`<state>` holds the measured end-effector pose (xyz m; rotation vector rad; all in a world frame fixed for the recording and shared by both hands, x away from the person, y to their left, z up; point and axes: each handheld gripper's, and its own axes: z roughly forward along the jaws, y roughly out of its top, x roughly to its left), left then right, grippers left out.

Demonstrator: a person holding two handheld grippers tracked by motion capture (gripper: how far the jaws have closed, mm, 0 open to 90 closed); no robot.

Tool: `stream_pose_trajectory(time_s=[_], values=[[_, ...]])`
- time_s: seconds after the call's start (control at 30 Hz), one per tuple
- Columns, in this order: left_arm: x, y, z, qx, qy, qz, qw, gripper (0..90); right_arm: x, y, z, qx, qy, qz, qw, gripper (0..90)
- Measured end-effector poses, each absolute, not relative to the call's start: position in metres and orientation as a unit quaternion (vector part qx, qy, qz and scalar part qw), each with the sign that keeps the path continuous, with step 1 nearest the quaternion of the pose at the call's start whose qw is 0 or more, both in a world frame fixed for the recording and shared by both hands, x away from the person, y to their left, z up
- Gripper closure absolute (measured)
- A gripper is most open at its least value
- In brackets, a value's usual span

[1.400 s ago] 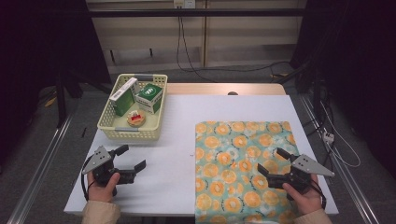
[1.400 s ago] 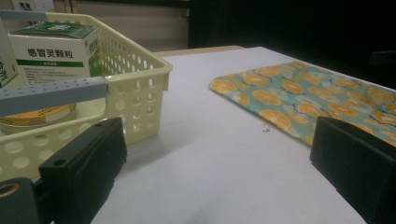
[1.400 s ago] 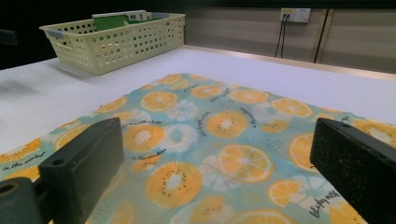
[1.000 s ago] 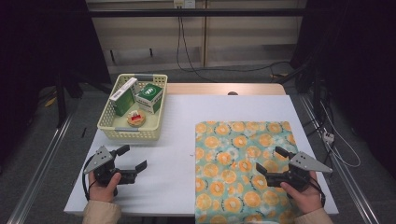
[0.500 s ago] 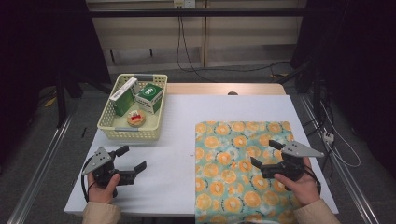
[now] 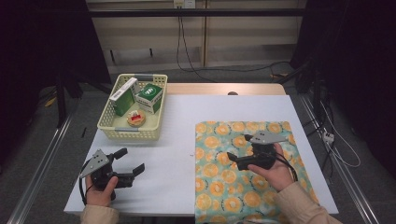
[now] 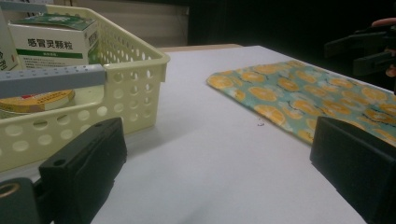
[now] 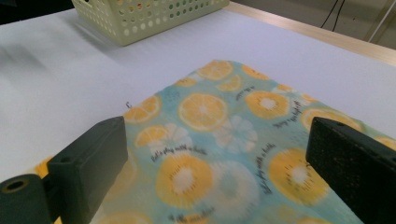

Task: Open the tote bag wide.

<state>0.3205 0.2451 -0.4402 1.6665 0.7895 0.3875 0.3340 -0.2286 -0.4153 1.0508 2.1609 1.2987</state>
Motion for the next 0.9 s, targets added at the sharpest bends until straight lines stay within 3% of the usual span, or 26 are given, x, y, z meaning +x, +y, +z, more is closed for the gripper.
stream_pose_trajectory(time_s=[0.9], values=[[0.321,0.243,-0.438,0.72,0.327,0.173,0.587,3.5,0.363,-0.113,-0.463,0.334,0.847,0.391,0.135,24.6]])
